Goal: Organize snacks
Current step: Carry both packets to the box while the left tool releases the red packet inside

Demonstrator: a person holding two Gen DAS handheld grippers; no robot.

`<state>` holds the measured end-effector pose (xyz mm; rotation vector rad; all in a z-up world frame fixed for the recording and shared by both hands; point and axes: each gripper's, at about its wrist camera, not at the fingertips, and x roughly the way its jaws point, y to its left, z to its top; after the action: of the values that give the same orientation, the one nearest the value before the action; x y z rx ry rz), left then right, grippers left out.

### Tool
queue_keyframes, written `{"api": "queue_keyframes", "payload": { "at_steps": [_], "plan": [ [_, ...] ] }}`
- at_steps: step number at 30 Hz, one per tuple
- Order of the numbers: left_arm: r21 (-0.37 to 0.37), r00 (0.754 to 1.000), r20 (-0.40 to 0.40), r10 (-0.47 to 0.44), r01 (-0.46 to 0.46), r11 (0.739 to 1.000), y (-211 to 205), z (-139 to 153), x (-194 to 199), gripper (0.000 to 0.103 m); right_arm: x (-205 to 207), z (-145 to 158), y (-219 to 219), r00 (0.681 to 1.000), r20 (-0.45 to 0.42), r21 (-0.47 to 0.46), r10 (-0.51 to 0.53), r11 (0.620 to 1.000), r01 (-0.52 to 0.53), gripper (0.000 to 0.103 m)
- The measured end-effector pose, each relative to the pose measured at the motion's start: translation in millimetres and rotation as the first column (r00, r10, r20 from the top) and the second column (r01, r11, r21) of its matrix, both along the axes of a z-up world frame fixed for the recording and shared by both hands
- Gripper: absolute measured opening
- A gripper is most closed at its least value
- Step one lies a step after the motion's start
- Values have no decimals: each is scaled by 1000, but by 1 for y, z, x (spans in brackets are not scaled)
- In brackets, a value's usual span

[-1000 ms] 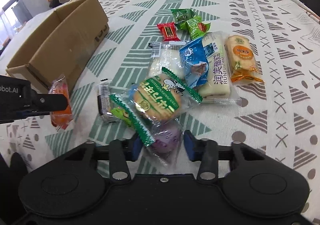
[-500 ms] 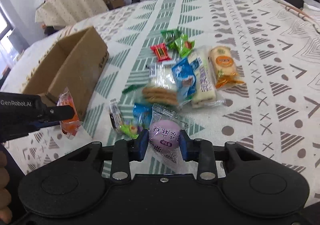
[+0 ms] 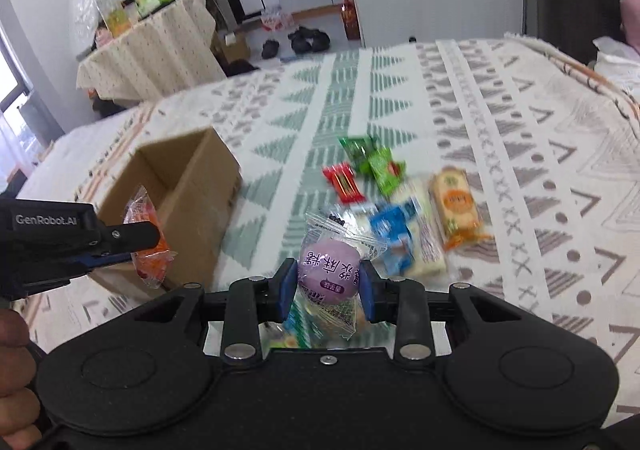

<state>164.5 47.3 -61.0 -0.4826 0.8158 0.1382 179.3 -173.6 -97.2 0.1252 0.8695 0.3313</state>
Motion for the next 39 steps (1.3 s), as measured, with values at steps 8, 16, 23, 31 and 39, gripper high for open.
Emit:
{"api": "queue_keyframes", "payload": {
  "at_steps": [8, 16, 23, 31, 39],
  "plan": [
    [6, 1000, 25, 3, -4, 1000, 28, 10, 9, 17, 7, 28, 24, 998, 64, 24, 2, 1000, -4, 32],
    [-43, 998, 25, 54, -53, 998, 64, 7, 12, 17, 13, 39, 51, 995, 93, 26, 19, 999, -22, 32],
    [-87, 993, 15, 113, -112, 990, 91, -2, 10, 17, 18, 43, 82, 993, 102, 30, 56, 998, -60, 32],
    [-78, 988, -30, 153, -155, 985, 108, -16, 11, 17, 28, 37, 118, 992, 80, 36, 100, 994, -103, 32],
    [-27, 977, -62, 203, -205, 978, 118, -26, 8, 21, 35, 23, 149, 990, 40, 42, 136, 990, -137, 32]
  ]
}}
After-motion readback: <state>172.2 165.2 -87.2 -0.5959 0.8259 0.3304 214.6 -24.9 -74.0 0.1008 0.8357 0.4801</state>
